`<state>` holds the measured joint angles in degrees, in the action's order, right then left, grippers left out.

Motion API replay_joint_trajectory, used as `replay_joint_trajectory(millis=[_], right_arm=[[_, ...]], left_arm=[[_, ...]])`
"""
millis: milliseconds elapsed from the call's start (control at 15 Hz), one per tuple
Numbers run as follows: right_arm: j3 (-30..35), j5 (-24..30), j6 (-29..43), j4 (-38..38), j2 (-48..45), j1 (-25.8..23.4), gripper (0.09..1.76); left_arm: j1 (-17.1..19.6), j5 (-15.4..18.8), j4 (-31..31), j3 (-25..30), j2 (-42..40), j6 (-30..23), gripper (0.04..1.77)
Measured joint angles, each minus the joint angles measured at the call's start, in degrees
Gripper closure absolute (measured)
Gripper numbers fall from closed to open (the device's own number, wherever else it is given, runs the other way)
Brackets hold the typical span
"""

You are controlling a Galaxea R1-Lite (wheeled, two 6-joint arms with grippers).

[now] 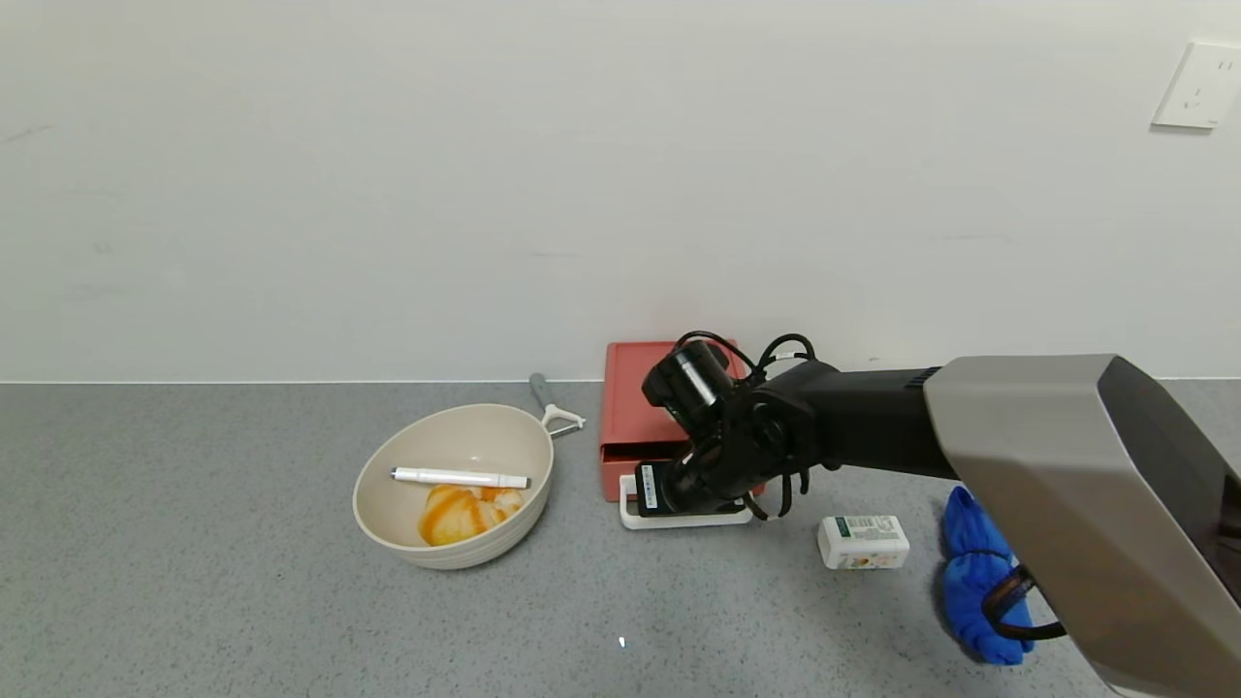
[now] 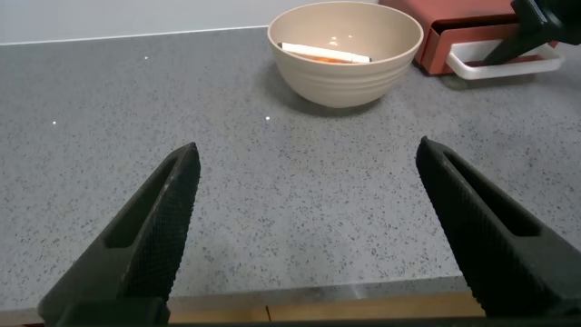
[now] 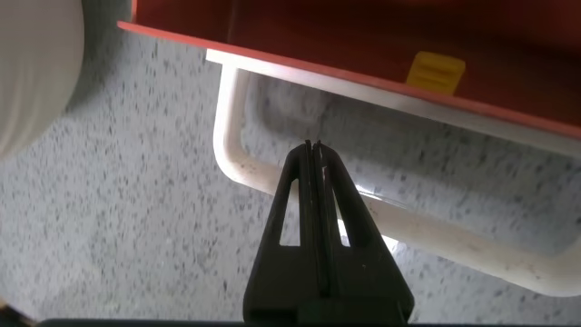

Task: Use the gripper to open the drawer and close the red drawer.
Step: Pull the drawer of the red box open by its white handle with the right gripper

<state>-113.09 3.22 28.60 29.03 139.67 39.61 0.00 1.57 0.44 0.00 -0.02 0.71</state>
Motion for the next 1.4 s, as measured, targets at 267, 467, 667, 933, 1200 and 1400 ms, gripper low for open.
replay_joint_trajectory(millis=[267, 467, 667, 933, 1200, 1400], right_arm=[[0.72, 0.05, 2.88, 3.28, -0.69, 1.23, 1.73], [2.84, -0.02, 3.82, 3.39, -1.33, 2.28, 1.73], [6.73, -0.24, 4.36, 2.97, -2.79, 3.52, 1.73], [11.74, -0.27, 4.53, 2.84, -5.27, 5.07, 1.73], [16.37, -0.28, 5.6, 3.02, -7.84, 6.69, 1.73], [17.57, -0.24, 5.72, 3.17, -8.94, 7.46, 1.73]], left_arm=[[-0.02, -0.01, 0.0, 0.0, -0.02, -0.02, 0.09], [0.0, 0.0, 0.0, 0.0, -0.02, -0.02, 0.09], [0.0, 0.0, 0.0, 0.0, -0.02, 0.0, 0.09], [0.0, -0.01, 0.02, 0.0, -0.02, 0.0, 0.09], [0.0, -0.01, 0.02, 0.0, -0.02, 0.0, 0.09], [-0.02, -0.04, 0.0, 0.0, -0.02, -0.02, 0.09]])
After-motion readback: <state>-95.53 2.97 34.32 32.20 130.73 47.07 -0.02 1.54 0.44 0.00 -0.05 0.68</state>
